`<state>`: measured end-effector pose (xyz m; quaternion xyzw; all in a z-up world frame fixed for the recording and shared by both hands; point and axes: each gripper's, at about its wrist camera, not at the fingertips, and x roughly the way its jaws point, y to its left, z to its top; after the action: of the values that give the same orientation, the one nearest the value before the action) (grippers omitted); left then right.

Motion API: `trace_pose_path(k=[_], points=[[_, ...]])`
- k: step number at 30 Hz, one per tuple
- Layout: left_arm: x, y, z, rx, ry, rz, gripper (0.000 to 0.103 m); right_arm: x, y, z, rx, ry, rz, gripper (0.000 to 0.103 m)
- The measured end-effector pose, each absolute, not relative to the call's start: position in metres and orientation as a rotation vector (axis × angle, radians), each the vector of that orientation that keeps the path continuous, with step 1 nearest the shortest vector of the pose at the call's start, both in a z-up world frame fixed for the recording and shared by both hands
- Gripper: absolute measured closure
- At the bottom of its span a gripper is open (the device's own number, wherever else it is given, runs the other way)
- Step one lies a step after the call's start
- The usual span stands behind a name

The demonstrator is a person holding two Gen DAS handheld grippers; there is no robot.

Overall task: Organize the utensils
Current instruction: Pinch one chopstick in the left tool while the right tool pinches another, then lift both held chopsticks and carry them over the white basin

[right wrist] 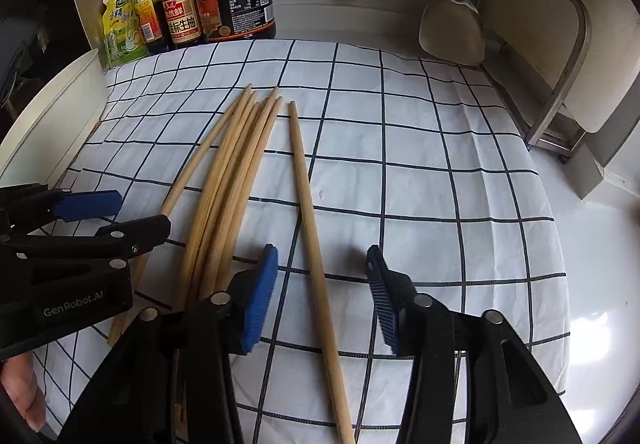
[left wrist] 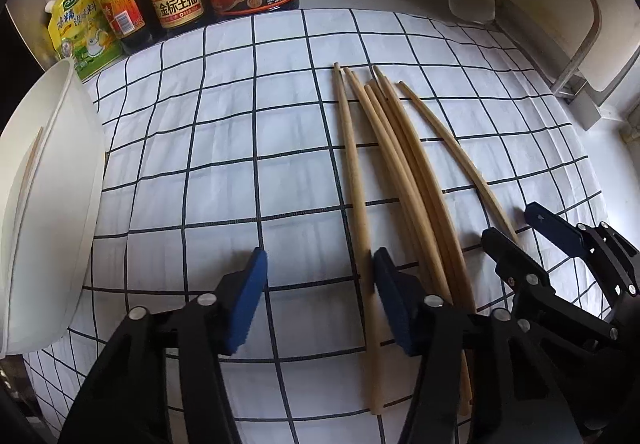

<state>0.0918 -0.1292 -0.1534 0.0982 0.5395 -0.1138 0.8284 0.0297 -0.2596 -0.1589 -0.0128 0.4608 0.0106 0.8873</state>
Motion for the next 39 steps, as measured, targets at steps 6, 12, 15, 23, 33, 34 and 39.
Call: trace_pose_path(k=[6,12,15,23,33,34,39], points=[[0.097,-0.138,-0.154,0.226,1.137,-0.276,0.095,0.029,-0.26,-0.157,0.009,0.974,0.035,0.096],[0.082,-0.117,-0.149,0.175,1.188,-0.321,0.096,0.02,-0.271,-0.15,0.127,0.98,0.025,0.097],[0.075,-0.106,-0.14,0.156,1.193,-0.339,0.096,0.014,-0.275,-0.141,0.185,0.975,0.014,0.097],[0.068,-0.075,-0.084,0.13,1.114,-0.383,0.096,0.004,-0.25,-0.099,0.188,0.927,0.003,0.097],[0.079,-0.034,-0.017,0.105,0.98,-0.443,0.096,0.01,-0.202,-0.043,0.164,0.814,0.014,0.097],[0.079,-0.03,-0.009,0.103,0.964,-0.451,0.096,0.011,-0.198,-0.039,0.164,0.805,0.017,0.097],[0.086,-0.009,0.028,0.076,0.896,-0.481,0.096,0.018,-0.171,-0.019,0.147,0.764,0.04,0.097]])
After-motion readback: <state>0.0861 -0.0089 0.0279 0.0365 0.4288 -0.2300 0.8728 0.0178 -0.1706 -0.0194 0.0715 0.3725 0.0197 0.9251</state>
